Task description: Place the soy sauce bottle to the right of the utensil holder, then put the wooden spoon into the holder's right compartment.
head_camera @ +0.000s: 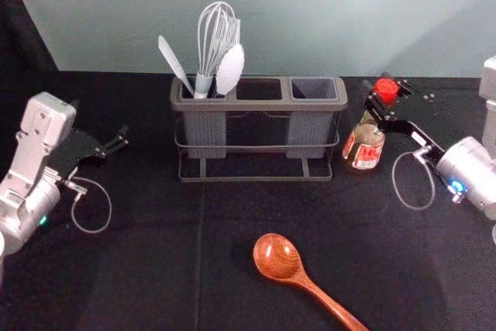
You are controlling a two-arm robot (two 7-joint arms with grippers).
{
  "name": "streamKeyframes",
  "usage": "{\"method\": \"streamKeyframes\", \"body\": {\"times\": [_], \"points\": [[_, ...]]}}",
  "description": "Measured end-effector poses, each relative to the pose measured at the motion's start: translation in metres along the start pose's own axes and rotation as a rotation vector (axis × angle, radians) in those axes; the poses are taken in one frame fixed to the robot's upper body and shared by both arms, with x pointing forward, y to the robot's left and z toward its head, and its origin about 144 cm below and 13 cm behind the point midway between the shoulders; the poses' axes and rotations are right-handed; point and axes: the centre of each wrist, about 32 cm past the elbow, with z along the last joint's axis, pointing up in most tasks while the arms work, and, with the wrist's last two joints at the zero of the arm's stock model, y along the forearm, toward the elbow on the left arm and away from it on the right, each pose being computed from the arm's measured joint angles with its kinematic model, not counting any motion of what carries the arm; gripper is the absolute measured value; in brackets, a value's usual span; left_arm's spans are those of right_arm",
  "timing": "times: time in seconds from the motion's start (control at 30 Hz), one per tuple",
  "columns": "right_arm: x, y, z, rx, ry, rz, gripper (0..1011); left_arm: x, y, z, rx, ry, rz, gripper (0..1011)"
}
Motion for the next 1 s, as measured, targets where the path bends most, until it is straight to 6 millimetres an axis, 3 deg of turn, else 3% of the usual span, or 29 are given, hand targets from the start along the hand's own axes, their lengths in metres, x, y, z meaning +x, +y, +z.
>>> {"method": "streamKeyframes", "body": {"times": [0.83,1.0], "points": [[0.001,0.012,-0.009,-0.002,0.018,0.0,397,0.0,0.0,0.0,0.0,0.0,0.0,1011],[0.001,0.012,-0.01,0.002,0.022,-0.001,543,0.0,0.0,0.0,0.0,0.0,0.0,1011]]}}
